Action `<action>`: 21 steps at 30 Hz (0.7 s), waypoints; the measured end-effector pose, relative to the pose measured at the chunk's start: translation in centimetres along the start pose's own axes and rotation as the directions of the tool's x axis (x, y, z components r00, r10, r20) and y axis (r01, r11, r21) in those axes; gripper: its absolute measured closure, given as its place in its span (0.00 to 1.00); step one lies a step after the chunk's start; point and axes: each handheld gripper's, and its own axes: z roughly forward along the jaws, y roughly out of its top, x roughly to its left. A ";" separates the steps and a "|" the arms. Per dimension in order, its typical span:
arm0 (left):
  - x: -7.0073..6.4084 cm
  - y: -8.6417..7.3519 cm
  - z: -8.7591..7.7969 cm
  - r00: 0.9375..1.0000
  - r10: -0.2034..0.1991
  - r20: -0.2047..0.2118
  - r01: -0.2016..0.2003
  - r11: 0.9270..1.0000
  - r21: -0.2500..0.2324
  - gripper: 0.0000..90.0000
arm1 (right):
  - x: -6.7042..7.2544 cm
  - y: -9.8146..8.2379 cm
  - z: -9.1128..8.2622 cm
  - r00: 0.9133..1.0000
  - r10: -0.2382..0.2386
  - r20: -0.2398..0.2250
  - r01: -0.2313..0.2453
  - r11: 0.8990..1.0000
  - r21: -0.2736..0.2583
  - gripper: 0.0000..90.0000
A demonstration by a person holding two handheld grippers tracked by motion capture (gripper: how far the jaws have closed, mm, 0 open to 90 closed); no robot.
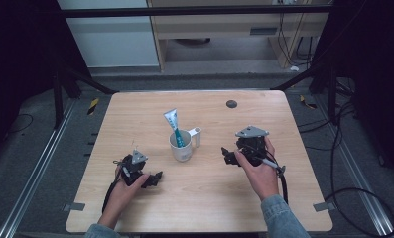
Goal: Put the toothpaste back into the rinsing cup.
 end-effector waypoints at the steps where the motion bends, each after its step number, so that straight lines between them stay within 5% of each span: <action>1: 0.0 0.0 0.0 1.000 0.000 0.000 0.000 1.000 0.000 0.00 | -0.2 -0.2 0.0 1.000 -0.001 0.003 0.001 1.000 0.001 0.09; 9: 0.0 0.0 0.0 1.000 0.000 0.000 0.000 1.000 0.000 0.00 | -2.9 -2.7 0.0 0.999 0.038 0.032 -0.037 0.999 -0.010 0.09; 21: 0.0 0.0 0.0 1.000 -0.002 0.000 0.002 1.000 -0.003 0.00 | -5.9 -6.4 1.7 0.993 0.091 0.073 -0.097 0.992 0.078 0.10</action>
